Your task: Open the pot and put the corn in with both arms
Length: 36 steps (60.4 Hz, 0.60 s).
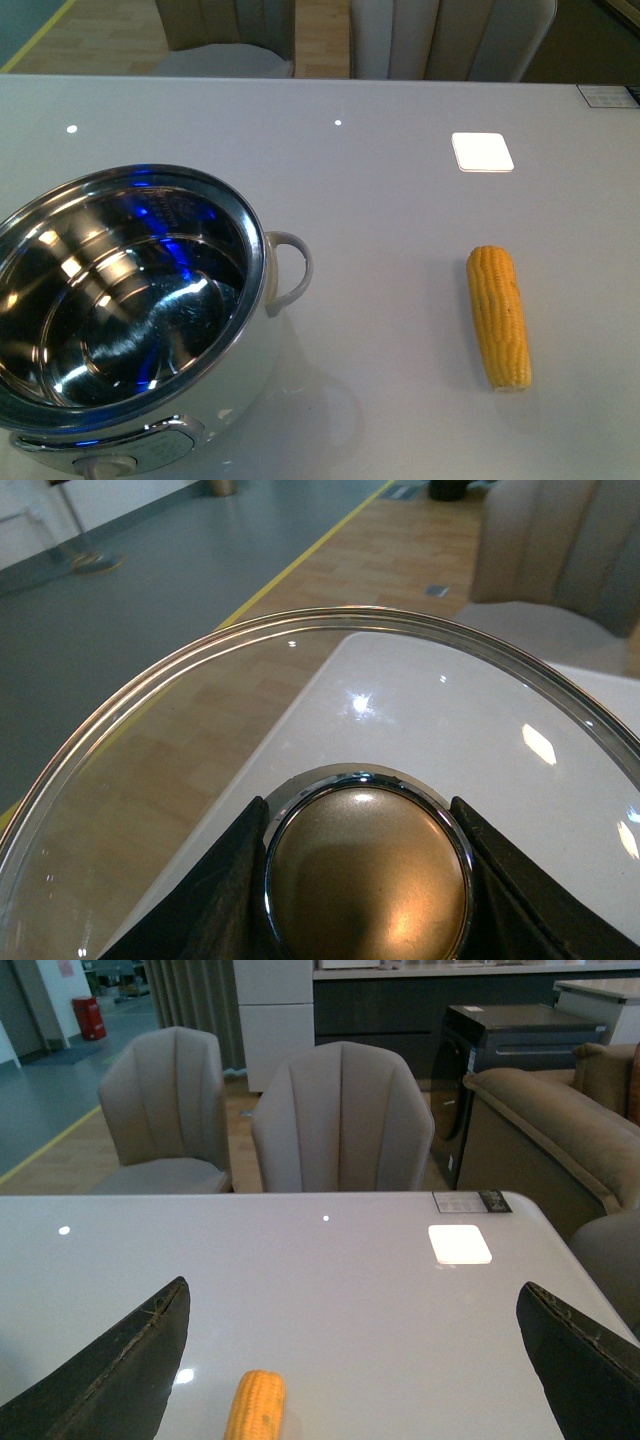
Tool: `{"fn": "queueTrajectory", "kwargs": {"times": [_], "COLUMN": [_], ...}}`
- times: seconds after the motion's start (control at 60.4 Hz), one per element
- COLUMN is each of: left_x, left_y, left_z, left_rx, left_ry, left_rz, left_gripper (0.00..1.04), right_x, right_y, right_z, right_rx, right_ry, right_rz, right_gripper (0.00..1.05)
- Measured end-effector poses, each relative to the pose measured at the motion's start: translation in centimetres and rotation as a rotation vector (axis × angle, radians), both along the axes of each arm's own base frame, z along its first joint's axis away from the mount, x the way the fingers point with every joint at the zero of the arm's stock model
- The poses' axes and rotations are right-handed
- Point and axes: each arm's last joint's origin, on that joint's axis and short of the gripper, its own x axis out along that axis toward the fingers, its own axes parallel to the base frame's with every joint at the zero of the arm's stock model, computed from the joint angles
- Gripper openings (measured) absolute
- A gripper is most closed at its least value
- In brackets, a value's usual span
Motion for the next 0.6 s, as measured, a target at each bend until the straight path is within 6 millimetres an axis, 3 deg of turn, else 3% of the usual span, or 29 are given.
{"fn": "queueTrajectory", "kwargs": {"times": [0.099,0.182,0.298,0.596], "left_x": [-0.7,-1.0,-0.9,0.1], "left_y": [2.4,3.2,3.4,3.5], "left_z": [-2.8,-5.1,-8.6,-13.0], "left_rx": [-0.023,-0.030,-0.068,-0.092], "left_ry": [0.050,0.086,0.140,0.170], "left_rz": [0.074,0.090,0.081,0.055], "left_gripper": [0.45,0.45,0.45,0.45], "right_x": [0.0,0.0,0.0,0.0], "right_y": [0.0,0.0,0.0,0.0], "right_z": [0.0,0.0,0.0,0.0], "right_rx": [0.000,0.000,0.000,0.000], "right_ry": [0.000,0.000,0.000,0.000], "right_rz": [0.000,0.000,0.000,0.000], "right_gripper": [0.96,0.96,0.96,0.96]}}
